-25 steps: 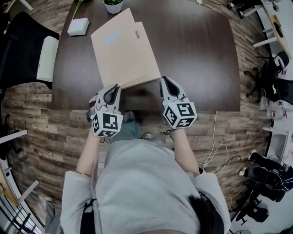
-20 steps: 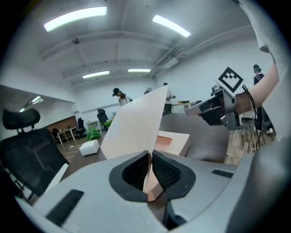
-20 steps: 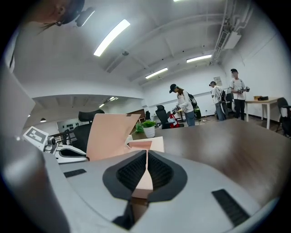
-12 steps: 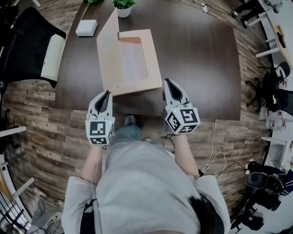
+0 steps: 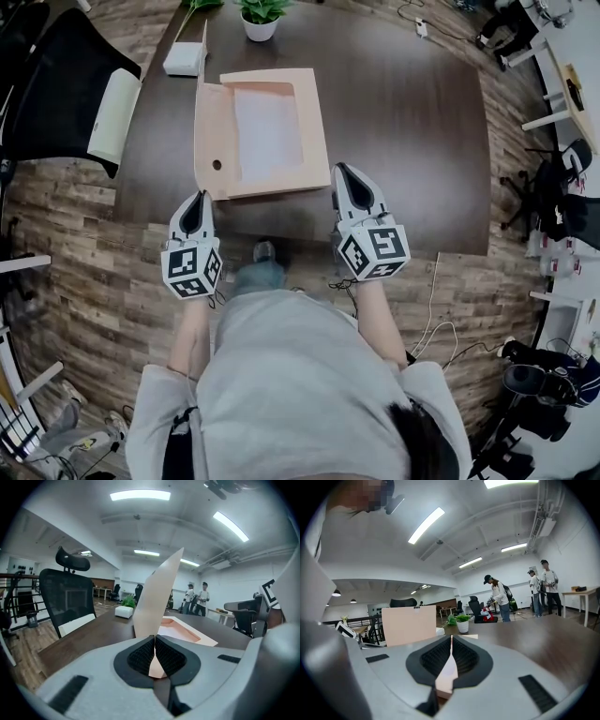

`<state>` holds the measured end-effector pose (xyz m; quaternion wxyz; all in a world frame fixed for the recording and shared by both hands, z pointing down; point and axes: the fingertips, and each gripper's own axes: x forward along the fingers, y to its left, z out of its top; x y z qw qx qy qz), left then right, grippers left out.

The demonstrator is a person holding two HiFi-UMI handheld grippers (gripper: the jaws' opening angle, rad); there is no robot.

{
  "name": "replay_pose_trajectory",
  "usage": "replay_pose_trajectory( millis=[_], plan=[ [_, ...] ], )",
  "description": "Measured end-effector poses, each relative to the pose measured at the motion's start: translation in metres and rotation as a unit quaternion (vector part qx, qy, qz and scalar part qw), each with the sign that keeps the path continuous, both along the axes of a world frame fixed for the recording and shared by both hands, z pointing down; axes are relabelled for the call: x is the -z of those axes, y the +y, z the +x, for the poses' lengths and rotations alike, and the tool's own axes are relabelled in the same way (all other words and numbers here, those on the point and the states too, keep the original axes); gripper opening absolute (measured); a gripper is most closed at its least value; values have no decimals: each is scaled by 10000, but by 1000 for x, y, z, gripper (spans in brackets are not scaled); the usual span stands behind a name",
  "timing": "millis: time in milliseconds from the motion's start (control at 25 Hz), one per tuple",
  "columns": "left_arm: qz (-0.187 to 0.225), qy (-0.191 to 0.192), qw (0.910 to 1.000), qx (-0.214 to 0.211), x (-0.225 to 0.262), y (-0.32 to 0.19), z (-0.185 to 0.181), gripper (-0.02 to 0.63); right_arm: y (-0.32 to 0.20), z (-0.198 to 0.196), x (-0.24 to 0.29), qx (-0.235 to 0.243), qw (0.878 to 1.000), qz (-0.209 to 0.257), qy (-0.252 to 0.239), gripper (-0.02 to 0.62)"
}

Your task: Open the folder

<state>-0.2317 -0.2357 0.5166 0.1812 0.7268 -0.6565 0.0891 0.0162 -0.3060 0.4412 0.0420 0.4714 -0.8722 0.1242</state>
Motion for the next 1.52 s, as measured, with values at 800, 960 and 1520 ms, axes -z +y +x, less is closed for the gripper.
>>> replay_pose_trajectory(
  millis=[800, 960, 1520],
  plan=[
    [-297, 9, 9986, 445, -22, 14, -32, 11, 14, -4, 18, 79, 9997, 232, -80, 17],
    [-168, -241, 9993, 244, -13, 9, -15, 11, 21, -1, 25, 92, 9994, 327, -92, 17],
    [34, -771, 9965, -305, 10, 11, 36, 56, 66, 20, 47, 214, 9982, 548, -150, 17]
  ],
)
